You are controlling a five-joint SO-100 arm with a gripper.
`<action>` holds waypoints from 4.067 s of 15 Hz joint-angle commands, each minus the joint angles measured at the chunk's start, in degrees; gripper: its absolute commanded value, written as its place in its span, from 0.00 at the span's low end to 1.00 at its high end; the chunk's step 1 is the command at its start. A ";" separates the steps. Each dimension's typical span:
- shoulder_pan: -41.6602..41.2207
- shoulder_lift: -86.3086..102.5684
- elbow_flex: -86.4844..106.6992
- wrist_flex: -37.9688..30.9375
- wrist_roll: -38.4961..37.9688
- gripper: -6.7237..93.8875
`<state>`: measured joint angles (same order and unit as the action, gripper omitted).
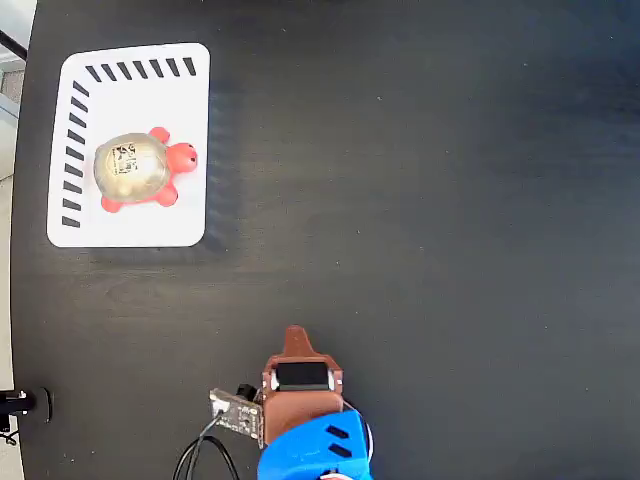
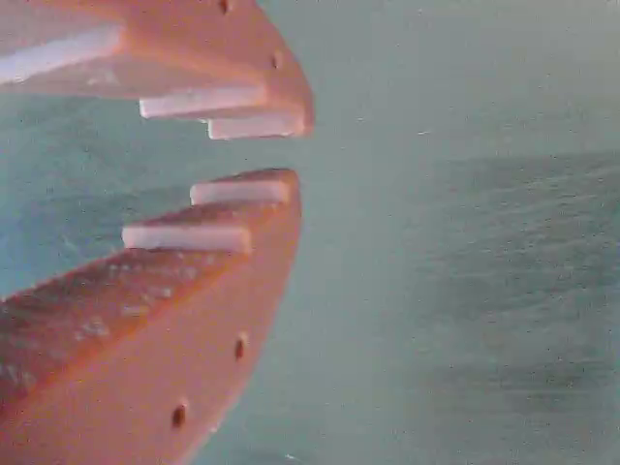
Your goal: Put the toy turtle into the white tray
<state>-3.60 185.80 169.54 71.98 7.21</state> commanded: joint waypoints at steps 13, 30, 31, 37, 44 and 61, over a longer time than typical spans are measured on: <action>0.00 0.44 -1.93 0.70 0.97 0.07; 0.00 0.44 -1.93 0.70 0.97 0.07; 0.00 0.44 -1.93 0.70 0.97 0.07; 0.00 0.44 -1.93 0.70 0.97 0.07; 0.00 0.44 -1.93 0.70 0.97 0.07; 0.00 0.44 -1.93 0.70 0.97 0.07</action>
<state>-3.16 185.80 169.54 71.98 7.82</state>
